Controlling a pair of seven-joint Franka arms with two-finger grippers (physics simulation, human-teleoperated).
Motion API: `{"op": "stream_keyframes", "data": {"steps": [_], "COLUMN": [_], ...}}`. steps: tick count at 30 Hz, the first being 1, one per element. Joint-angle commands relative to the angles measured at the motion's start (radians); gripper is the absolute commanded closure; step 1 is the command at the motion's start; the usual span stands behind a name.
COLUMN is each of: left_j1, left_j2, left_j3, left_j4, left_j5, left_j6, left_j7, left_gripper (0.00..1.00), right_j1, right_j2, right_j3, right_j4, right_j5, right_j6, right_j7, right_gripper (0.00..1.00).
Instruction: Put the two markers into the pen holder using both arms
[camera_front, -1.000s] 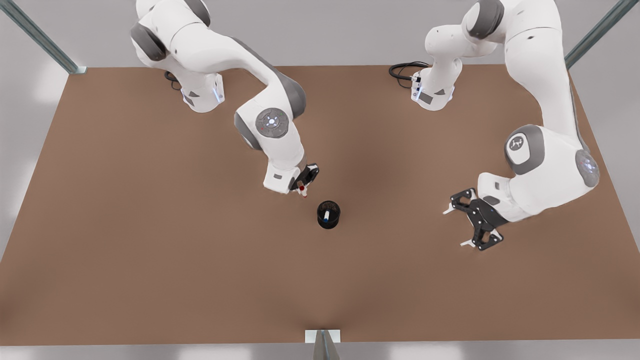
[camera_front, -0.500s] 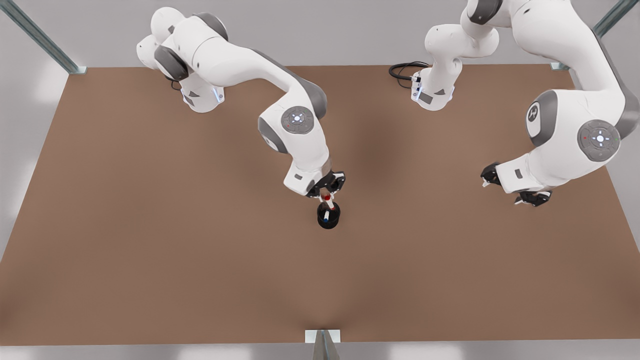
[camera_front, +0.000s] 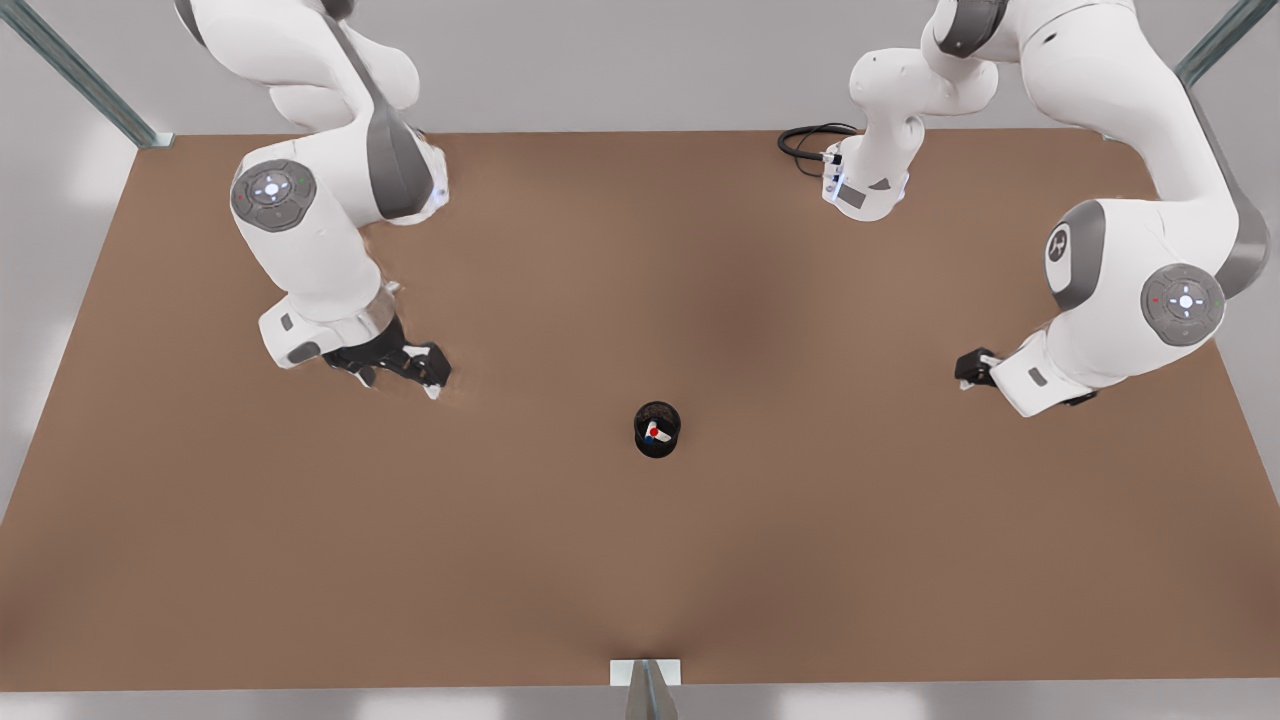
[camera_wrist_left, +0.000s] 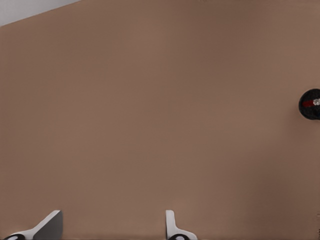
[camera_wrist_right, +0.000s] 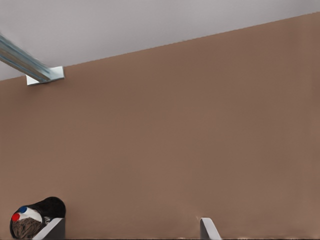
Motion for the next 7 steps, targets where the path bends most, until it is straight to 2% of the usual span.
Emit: {"op": "stream_keyframes", "data": {"steps": [1,2,7], "left_j1": [0.0,0.0,-0.002], "left_j2": [0.015,0.016,0.027], "left_j3": [-0.001,-0.001,-0.001], "left_j4": [0.002,0.002,0.003], "left_j5": [0.001,0.001,0.002], "left_j6": [0.019,0.019,0.02], "left_j7": [-0.218,-0.217,-0.177], "left_gripper": [0.0,0.0,0.0], "right_j1": [-0.022,0.007,0.023], "right_j2": [-0.076,-0.073,-0.016], "right_j3": [-0.111,-0.182,-0.179], "right_j4": [-0.123,-0.161,-0.107], "right_j5": [0.065,0.088,0.091], "right_j6": [0.001,0.01,0.021], "right_j7": [-0.555,-0.678,-0.716], "right_gripper": [0.0,0.0,0.0]}}
